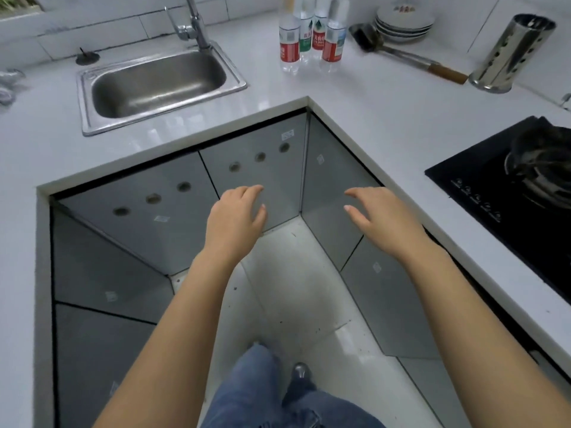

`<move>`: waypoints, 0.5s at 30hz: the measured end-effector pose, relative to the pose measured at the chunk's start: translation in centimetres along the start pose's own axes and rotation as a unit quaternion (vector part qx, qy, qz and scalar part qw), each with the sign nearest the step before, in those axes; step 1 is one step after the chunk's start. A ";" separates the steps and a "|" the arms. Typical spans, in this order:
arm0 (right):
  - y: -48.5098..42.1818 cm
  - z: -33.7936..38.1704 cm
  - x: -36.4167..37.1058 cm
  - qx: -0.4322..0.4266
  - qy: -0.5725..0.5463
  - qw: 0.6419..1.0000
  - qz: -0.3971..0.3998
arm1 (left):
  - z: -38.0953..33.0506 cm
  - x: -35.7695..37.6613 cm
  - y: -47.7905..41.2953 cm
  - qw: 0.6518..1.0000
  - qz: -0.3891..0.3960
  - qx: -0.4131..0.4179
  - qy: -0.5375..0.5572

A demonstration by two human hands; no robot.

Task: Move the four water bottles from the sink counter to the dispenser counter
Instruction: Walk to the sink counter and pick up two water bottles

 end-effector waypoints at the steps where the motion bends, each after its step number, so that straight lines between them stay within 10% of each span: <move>1: -1.1 0.0 0.1 -0.004 0.006 1.000 0.011 | 0.2 0.0 -1.0 1.000 0.002 0.002 -0.001; 15: -19.8 1.2 -1.8 0.048 -0.008 0.999 -0.001 | 4.6 -0.5 -21.0 0.997 0.040 0.058 0.009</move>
Point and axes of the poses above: each hand's wrist, its own y-axis away from the middle knuckle, its own x-axis out of the palm, z = x × y, the point moved 6 cm from there along -y, towards the middle knuckle, and after that the axes turned 10 degrees about y, right-handed, at the moved point
